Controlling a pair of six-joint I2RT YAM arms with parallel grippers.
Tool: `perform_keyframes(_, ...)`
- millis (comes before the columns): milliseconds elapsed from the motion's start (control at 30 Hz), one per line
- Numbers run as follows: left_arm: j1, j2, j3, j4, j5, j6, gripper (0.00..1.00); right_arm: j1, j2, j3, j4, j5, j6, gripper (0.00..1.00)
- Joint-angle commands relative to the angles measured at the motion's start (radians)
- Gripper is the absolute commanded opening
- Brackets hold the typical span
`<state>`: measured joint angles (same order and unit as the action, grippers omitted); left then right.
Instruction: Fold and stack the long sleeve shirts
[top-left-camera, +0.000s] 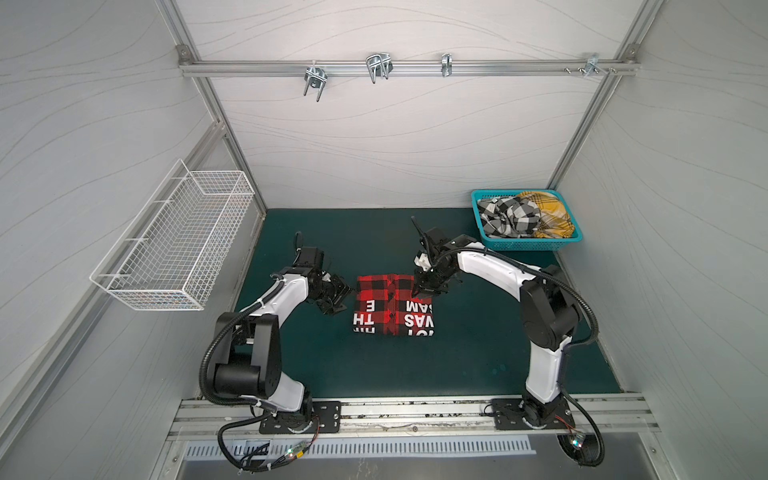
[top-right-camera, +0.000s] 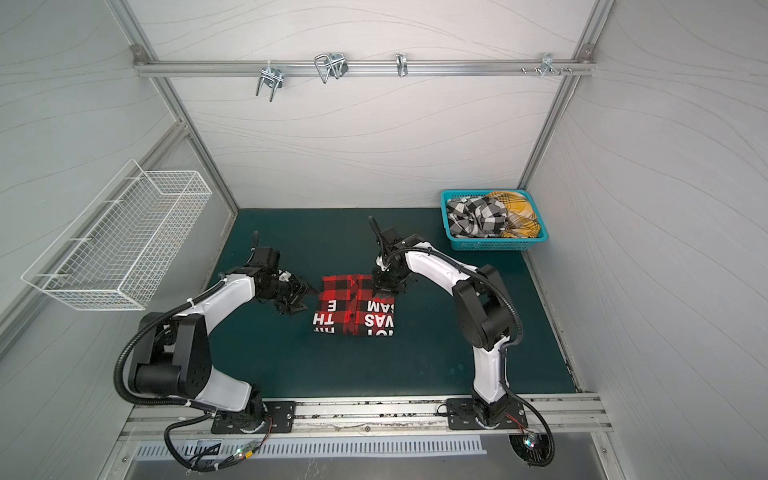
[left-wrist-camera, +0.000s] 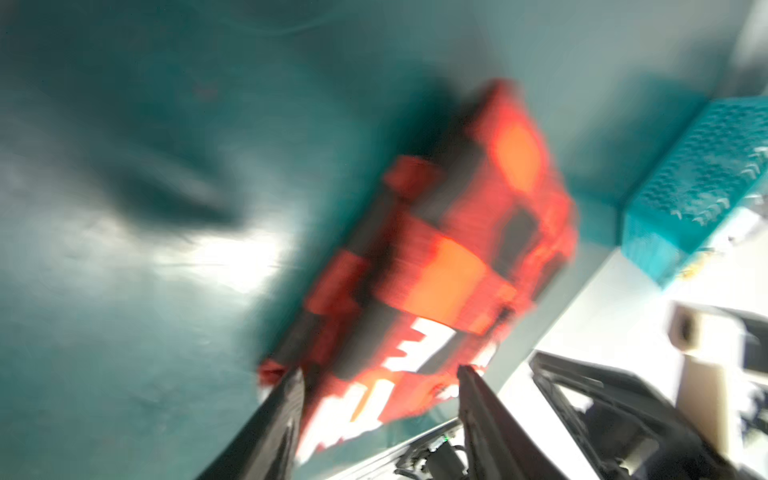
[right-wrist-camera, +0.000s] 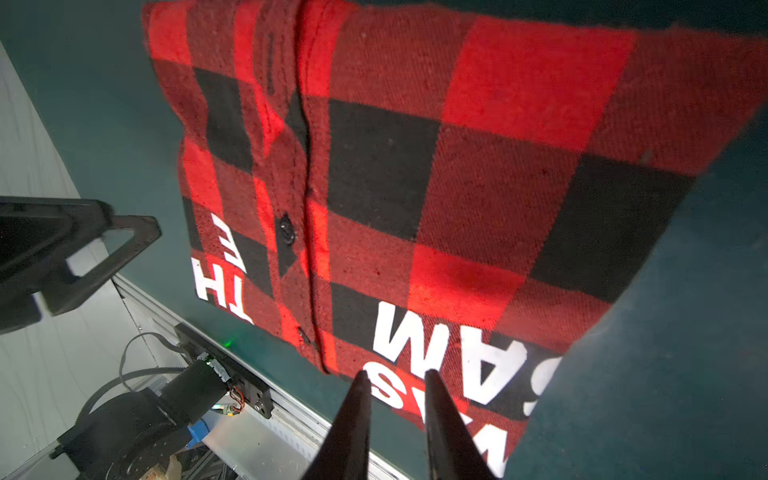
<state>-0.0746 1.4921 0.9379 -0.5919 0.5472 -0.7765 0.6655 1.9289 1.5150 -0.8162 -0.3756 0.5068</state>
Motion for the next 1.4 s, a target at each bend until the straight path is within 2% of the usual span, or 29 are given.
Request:
perform_keyframes(0, -0.067, -0.016, 0.067, -0.038, -0.014, -0.004, 0.49, 0.022, 0.041, 0.046, 0.013, -0.04, 0.009, 0.24)
perform_keyframes(133, -0.138, 0.059, 0.063, 0.012, -0.002, -0.025, 0.43, 0.015, 0.101, 0.073, 0.035, -0.046, 0.023, 0.23)
perform_keyframes(467, -0.142, 0.178, -0.018, 0.11, -0.003, -0.035, 0.37, -0.021, 0.239, 0.14, 0.025, -0.045, 0.012, 0.22)
perform_keyframes(733, -0.151, 0.21, -0.078, 0.17, 0.019, -0.059, 0.37, -0.036, 0.249, 0.185, -0.013, -0.05, -0.011, 0.23)
perform_keyframes(833, -0.162, 0.178, -0.063, 0.148, 0.023, -0.064, 0.43, -0.04, 0.21, 0.211, -0.05, -0.035, -0.028, 0.23)
perform_keyframes(967, -0.149, 0.087, 0.032, 0.032, -0.021, -0.023, 0.65, -0.036, 0.077, 0.163, -0.065, 0.024, -0.043, 0.26)
perform_keyframes(1067, -0.088, 0.024, 0.096, -0.044, -0.075, 0.026, 0.81, -0.037, -0.002, 0.084, -0.066, 0.028, -0.04, 0.27)
perform_keyframes(1200, 0.03, 0.037, 0.103, -0.076, -0.056, 0.067, 0.85, -0.034, -0.041, -0.028, -0.026, 0.001, -0.029, 0.27)
perform_keyframes(1367, 0.07, 0.099, 0.083, -0.069, -0.032, 0.091, 0.86, -0.021, -0.015, -0.073, 0.014, -0.007, -0.016, 0.27)
